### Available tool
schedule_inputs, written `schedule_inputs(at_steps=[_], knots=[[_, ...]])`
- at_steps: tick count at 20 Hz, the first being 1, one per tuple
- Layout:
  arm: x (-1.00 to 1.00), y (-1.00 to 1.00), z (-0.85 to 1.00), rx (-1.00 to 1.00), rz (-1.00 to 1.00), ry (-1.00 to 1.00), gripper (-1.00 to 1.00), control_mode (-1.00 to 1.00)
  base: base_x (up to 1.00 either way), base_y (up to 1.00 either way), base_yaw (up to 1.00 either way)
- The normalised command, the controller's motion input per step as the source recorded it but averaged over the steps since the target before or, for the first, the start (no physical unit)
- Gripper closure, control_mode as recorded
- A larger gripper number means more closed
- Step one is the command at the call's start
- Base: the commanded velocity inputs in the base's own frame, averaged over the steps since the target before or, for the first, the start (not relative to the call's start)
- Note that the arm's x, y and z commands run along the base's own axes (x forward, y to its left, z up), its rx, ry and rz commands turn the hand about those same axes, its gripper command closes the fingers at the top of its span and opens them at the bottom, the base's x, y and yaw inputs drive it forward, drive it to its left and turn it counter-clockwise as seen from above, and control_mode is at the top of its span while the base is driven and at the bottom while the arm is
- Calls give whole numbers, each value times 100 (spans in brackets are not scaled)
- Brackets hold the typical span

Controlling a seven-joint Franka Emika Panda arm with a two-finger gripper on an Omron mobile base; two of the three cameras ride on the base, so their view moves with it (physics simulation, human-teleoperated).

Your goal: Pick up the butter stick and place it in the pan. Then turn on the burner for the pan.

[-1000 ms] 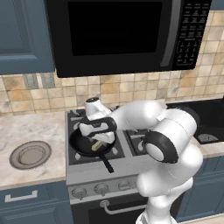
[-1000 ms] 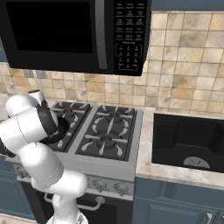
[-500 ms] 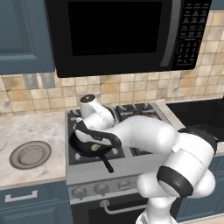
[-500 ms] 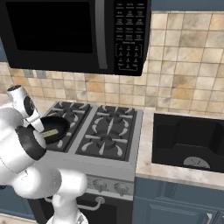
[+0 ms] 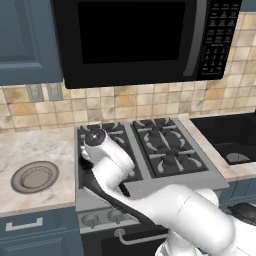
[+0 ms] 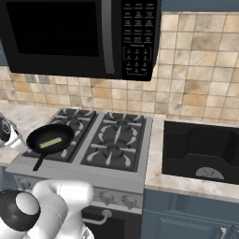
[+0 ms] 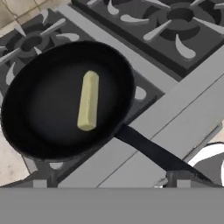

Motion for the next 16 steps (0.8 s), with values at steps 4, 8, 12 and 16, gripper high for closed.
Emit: schedule_inputs(at_steps=[4, 8, 12, 16], knots=[[-85, 19, 12, -2, 0, -20, -100, -100, 0, 0, 0], [-74, 11, 0, -1, 0, -11, -100, -100, 0, 0, 0], [-26, 0, -3, -2, 0, 0, -100, -100, 0, 0, 0], [-12, 0, -20, -8, 1, -1, -100, -100, 0, 0, 0]])
